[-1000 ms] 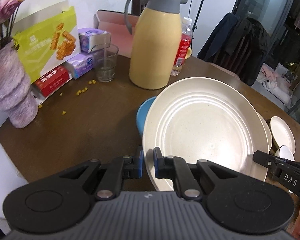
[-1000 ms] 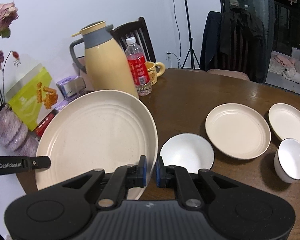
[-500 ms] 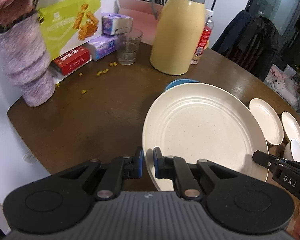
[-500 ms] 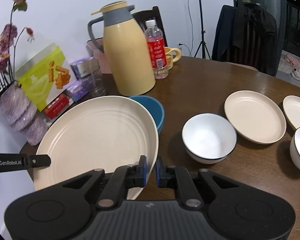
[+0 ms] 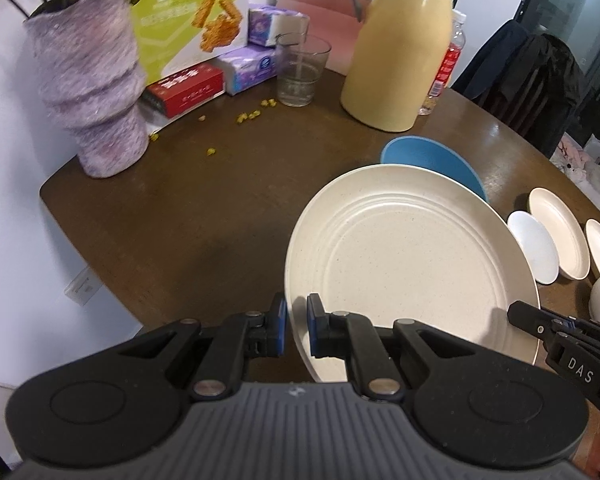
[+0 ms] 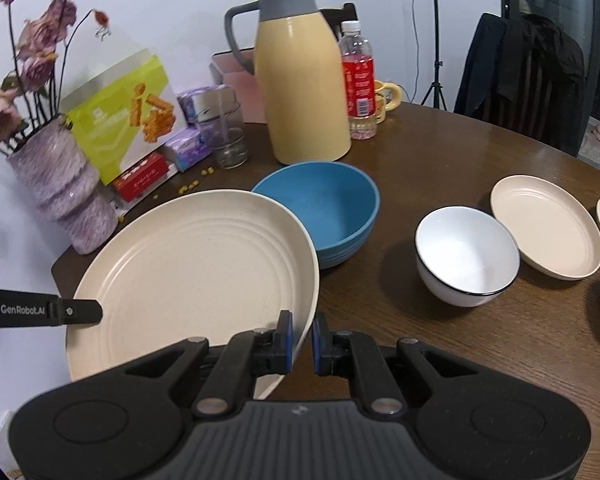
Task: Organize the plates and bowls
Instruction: 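Carry the plate past the blue bowl and lower it near the vase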
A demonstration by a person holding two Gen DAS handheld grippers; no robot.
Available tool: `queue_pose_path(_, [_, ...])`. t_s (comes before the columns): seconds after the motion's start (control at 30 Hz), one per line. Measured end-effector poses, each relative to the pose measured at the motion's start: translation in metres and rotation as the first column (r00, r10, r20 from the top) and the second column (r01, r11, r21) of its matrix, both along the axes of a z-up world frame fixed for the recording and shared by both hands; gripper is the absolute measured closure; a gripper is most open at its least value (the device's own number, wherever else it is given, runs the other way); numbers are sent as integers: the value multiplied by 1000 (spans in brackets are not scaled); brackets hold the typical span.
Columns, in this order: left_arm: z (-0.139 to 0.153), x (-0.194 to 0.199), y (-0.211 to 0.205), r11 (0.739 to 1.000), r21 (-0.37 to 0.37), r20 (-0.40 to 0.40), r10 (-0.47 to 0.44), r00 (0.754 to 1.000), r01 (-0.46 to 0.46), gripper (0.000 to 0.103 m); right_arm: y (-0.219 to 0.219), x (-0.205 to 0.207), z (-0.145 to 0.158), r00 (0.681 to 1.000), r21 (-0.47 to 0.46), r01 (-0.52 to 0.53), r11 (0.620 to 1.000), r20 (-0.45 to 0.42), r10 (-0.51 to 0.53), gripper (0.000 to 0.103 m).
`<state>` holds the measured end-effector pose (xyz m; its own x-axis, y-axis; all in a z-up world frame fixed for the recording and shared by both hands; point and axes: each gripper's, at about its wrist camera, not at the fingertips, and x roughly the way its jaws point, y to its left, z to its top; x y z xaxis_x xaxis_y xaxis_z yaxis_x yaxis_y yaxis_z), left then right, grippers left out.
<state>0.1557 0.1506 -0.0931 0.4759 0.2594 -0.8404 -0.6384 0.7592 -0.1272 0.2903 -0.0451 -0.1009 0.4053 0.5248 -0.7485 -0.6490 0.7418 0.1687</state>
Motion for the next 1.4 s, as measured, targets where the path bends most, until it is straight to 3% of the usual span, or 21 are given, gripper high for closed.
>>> queue_pose_path(0.67, [-40,-16,19,999,-16,-58,41,997,-42,92,29,-12,-42,997,-37,-73,997,-27,72,93])
queue_pose_path(1.4, [-78,0,35,1000,-7,-101,17,995,-18,92,48,1,-82,994,-82,-81,993,-76,75,92])
